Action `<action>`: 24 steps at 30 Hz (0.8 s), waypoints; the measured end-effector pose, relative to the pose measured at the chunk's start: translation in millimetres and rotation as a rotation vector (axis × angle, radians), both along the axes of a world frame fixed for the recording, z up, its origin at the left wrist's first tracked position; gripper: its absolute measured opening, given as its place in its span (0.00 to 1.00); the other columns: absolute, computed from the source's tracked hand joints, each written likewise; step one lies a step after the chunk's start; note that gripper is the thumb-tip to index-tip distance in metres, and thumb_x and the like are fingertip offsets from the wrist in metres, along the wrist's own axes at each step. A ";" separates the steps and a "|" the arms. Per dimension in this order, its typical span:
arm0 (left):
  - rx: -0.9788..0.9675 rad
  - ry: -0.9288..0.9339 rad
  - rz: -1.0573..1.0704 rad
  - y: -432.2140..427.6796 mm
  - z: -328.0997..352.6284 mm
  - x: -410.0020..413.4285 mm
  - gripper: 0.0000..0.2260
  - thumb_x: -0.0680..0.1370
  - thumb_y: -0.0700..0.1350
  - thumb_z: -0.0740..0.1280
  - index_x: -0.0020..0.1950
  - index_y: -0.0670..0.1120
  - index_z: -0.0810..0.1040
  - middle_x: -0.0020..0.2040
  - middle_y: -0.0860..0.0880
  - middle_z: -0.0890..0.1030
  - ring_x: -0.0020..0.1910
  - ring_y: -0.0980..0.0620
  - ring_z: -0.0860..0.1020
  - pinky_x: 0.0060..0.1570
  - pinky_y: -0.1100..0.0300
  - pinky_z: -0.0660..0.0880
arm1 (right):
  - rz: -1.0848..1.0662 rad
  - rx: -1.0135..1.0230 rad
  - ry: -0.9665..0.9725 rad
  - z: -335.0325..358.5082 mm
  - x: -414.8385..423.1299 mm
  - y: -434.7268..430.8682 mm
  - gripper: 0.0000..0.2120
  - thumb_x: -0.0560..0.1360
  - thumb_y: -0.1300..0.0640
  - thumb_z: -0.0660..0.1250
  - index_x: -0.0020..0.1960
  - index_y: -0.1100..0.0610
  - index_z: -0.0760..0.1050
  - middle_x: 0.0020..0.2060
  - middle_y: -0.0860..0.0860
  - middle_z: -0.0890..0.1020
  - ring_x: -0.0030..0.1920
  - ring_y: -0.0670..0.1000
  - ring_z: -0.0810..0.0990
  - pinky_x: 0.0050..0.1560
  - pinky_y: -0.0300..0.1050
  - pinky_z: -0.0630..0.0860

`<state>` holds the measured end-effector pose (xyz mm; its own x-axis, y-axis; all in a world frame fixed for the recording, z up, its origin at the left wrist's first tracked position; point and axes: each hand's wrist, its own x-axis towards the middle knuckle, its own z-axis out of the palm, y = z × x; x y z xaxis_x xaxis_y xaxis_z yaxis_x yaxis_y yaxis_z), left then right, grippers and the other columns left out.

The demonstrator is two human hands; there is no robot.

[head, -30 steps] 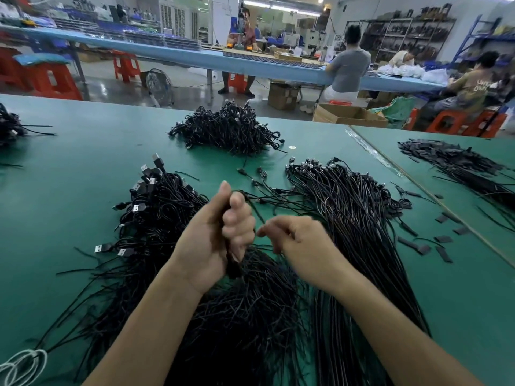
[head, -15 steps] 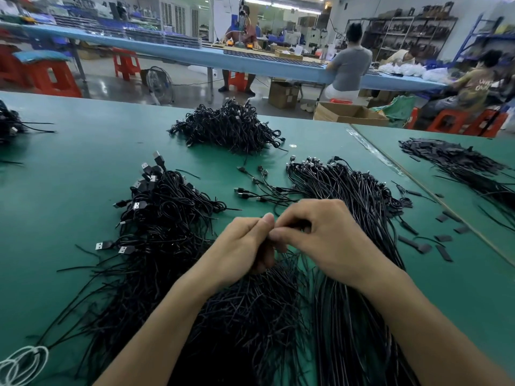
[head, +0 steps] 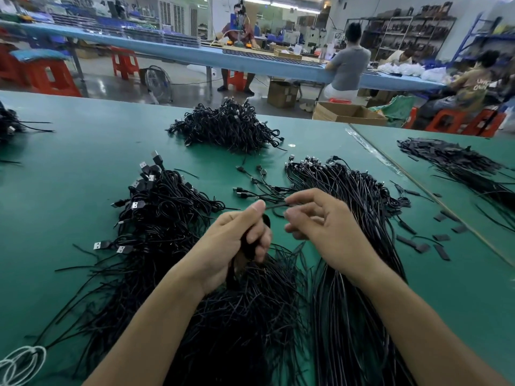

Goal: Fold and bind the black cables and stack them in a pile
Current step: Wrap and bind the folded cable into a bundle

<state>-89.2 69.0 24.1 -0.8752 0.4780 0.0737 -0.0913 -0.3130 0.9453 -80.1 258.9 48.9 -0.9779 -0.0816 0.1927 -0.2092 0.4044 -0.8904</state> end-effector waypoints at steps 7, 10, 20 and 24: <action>-0.004 -0.086 0.266 2.4 -6.7 -7.0 0.21 0.74 0.58 0.65 0.25 0.49 0.74 0.33 0.49 0.79 0.29 0.56 0.74 0.32 0.64 0.74 | 0.006 0.760 -0.332 -67.3 8.7 -6.1 0.06 0.77 0.47 0.69 0.48 0.50 0.78 0.46 0.48 0.82 0.48 0.51 0.81 0.52 0.48 0.79; -0.181 0.017 0.330 4.1 -7.6 -6.2 0.23 0.77 0.58 0.64 0.24 0.49 0.76 0.33 0.50 0.80 0.31 0.56 0.74 0.34 0.66 0.73 | -0.048 0.795 -0.331 -67.4 7.5 -12.2 0.07 0.78 0.47 0.67 0.48 0.50 0.78 0.46 0.50 0.81 0.48 0.54 0.80 0.49 0.48 0.78; -0.884 0.426 0.443 6.0 -10.4 -1.1 0.24 0.82 0.58 0.58 0.36 0.49 0.84 0.34 0.52 0.82 0.35 0.54 0.80 0.45 0.52 0.79 | -0.060 0.794 -0.407 -54.2 2.5 -16.7 0.04 0.78 0.52 0.66 0.45 0.50 0.76 0.48 0.52 0.81 0.50 0.56 0.80 0.52 0.49 0.78; -0.982 0.526 0.373 9.6 -9.6 3.3 0.23 0.83 0.58 0.57 0.38 0.48 0.83 0.38 0.53 0.75 0.39 0.55 0.76 0.45 0.55 0.74 | -0.049 0.657 -0.360 -47.3 2.4 -9.2 0.05 0.78 0.51 0.67 0.44 0.50 0.75 0.43 0.48 0.80 0.44 0.50 0.80 0.44 0.45 0.78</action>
